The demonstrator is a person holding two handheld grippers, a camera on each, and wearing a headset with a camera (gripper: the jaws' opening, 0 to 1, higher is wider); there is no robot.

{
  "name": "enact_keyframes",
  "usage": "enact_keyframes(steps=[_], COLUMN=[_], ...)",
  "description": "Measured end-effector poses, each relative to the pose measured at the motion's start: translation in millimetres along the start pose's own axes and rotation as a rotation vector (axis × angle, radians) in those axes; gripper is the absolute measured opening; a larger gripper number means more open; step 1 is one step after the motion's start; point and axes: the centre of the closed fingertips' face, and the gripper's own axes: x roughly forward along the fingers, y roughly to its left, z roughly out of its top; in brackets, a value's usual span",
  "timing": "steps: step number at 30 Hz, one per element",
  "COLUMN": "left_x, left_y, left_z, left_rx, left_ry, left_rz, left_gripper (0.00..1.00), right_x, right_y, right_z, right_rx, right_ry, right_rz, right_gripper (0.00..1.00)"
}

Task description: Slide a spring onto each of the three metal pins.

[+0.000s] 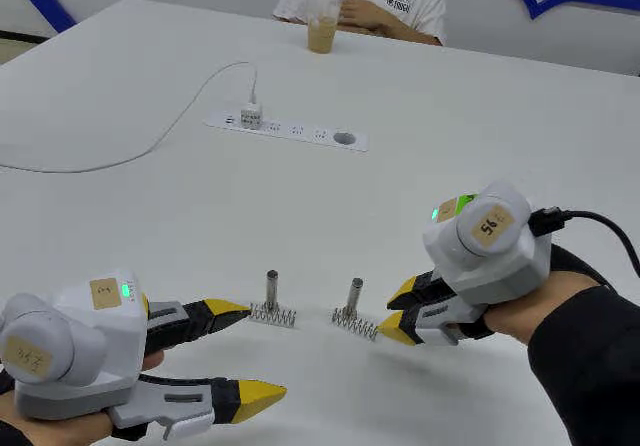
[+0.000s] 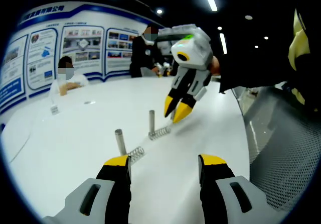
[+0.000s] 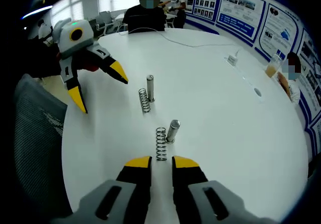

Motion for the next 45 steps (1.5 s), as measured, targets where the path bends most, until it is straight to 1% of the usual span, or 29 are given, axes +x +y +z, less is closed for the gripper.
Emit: enact_keyframes(steps=[11, 15, 22, 30, 38, 42, 45], left_x=[0.7, 1.2, 3.0, 4.0, 9.3, 13.7, 16.7], left_y=[-1.7, -1.7, -4.0, -5.1, -8.2, -10.8, -13.4], left_z=[-1.7, -1.7, -0.7, 0.2, 2.9, 5.3, 7.2], left_rx=[-0.001, -0.001, 0.003, 0.005, 0.019, 0.032, 0.043], left_ry=[0.006, 0.008, 0.010, 0.009, 0.011, 0.011, 0.011], left_rz=[-0.006, -0.007, -0.015, -0.017, -0.033, -0.047, -0.059], left_gripper=[0.54, 0.54, 0.54, 0.53, 0.52, 0.51, 0.51], right_x=[17.7, 20.7, 26.0, 23.7, 12.7, 4.5, -1.9], right_y=[0.7, 0.5, 1.6, 5.1, 15.5, 23.8, 30.5], right_z=[-7.5, -7.6, -11.9, -11.2, -5.3, -0.9, 0.9], right_rx=[0.024, 0.031, 0.041, 0.042, 0.015, 0.006, -0.015], right_ry=[0.027, 0.027, 0.043, 0.039, 0.029, 0.011, 0.010], right_rz=[0.005, 0.008, 0.018, 0.024, 0.038, 0.064, 0.081], right_gripper=[0.15, 0.15, 0.13, 0.12, 0.12, 0.11, 0.11])
